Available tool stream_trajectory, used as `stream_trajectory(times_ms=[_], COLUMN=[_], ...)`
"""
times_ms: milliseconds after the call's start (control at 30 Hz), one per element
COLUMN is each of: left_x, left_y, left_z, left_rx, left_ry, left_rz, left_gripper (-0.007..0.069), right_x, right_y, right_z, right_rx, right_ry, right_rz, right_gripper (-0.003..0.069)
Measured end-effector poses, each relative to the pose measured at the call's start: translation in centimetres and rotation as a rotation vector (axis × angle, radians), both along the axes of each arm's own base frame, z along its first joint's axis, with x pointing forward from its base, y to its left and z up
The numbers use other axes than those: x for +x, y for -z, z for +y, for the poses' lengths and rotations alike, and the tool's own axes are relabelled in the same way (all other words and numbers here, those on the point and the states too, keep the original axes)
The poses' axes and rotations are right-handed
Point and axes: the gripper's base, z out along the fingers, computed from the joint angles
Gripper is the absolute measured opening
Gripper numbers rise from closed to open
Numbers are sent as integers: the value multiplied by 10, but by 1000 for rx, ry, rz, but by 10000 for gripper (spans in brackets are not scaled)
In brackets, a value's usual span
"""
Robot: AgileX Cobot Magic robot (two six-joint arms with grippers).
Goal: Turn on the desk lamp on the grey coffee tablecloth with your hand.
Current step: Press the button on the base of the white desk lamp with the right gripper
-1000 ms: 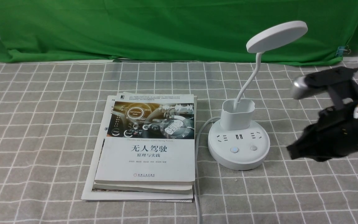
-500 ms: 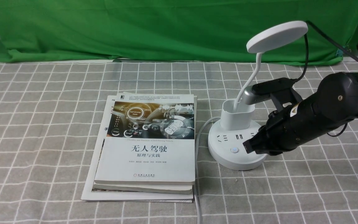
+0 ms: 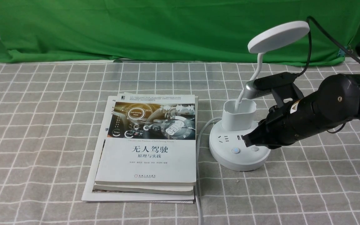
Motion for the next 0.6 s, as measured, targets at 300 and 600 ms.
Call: stream_trajectory(times_ms=[300, 600], left_x=[0, 0], left_y=[0, 0], left_z=[0, 0], left_rx=[0, 0], left_ry=[0, 0], left_rz=[0, 0], left_gripper=[19, 19], right_x=[11, 17], right_y=[12, 8], right_z=[5, 8], right_rx=[-10, -8], right_ry=[0, -4], right_rz=[26, 25], right_gripper=[31, 31])
